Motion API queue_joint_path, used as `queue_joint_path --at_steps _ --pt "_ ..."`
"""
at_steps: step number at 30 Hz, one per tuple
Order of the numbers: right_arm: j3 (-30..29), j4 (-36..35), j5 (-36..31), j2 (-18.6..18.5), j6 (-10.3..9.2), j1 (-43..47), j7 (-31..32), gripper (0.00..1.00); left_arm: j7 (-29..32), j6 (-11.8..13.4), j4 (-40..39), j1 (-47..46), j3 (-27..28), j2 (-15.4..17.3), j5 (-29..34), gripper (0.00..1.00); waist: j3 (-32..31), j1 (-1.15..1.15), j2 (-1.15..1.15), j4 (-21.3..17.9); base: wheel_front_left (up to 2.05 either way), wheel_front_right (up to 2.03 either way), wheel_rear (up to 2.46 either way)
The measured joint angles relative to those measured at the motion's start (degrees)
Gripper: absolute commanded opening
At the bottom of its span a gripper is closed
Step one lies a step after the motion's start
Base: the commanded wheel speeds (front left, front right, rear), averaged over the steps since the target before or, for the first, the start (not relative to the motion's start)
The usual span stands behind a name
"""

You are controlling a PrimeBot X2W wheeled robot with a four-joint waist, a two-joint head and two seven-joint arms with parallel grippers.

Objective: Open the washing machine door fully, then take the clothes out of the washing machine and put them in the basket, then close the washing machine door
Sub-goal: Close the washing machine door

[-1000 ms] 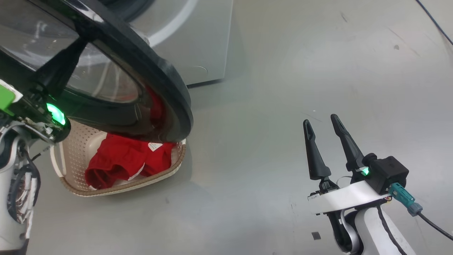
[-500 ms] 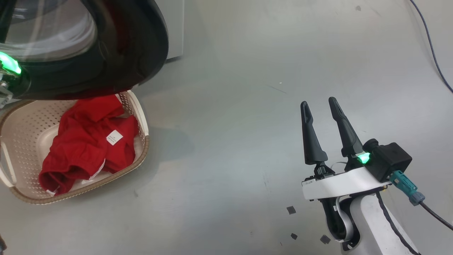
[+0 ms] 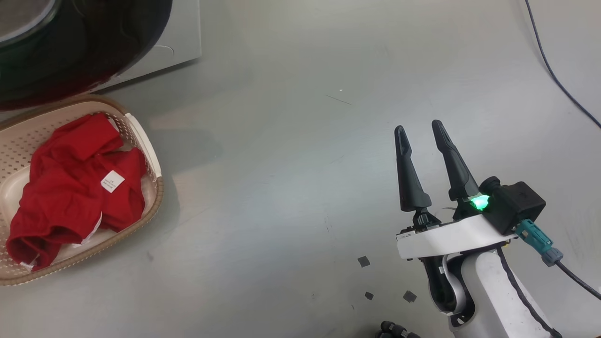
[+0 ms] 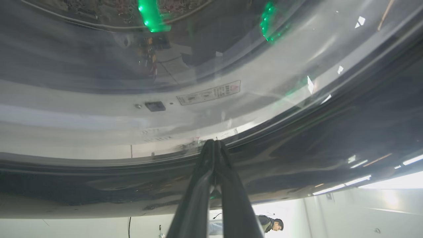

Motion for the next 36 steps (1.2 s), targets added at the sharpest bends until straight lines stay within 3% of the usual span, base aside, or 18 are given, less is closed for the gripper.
queue_joint_path --at_steps 10,22,26,36 --pt "0.66 0.07 0.00 0.07 -0.05 -0.71 0.00 1.00 -2.27 -0.08 3.09 -4.06 0.16 0.01 2.35 0.00 0.50 0.00 0.00 -0.97 0.00 0.00 0.00" --pt "-0.36 0.91 -0.48 0.08 -0.58 -0.97 0.00 1.00 -1.09 -3.23 6.87 -4.11 -0.16 -2.64 1.26 0.00 -0.82 0.00 0.00 0.50 0.00 0.00 0.00" --pt "-0.82 1.52 -1.66 0.07 -0.55 -0.97 0.00 1.00 -0.13 -5.60 7.36 -1.87 0.09 -3.83 0.30 0.00 -1.37 0.00 0.00 1.89 0.00 0.00 0.00" --pt "-2.40 2.75 -4.03 0.07 -0.40 -0.96 0.00 1.00 3.50 -8.86 6.80 8.64 -0.09 -7.45 -3.16 0.02 -3.56 0.00 0.00 6.42 0.00 0.00 0.00"
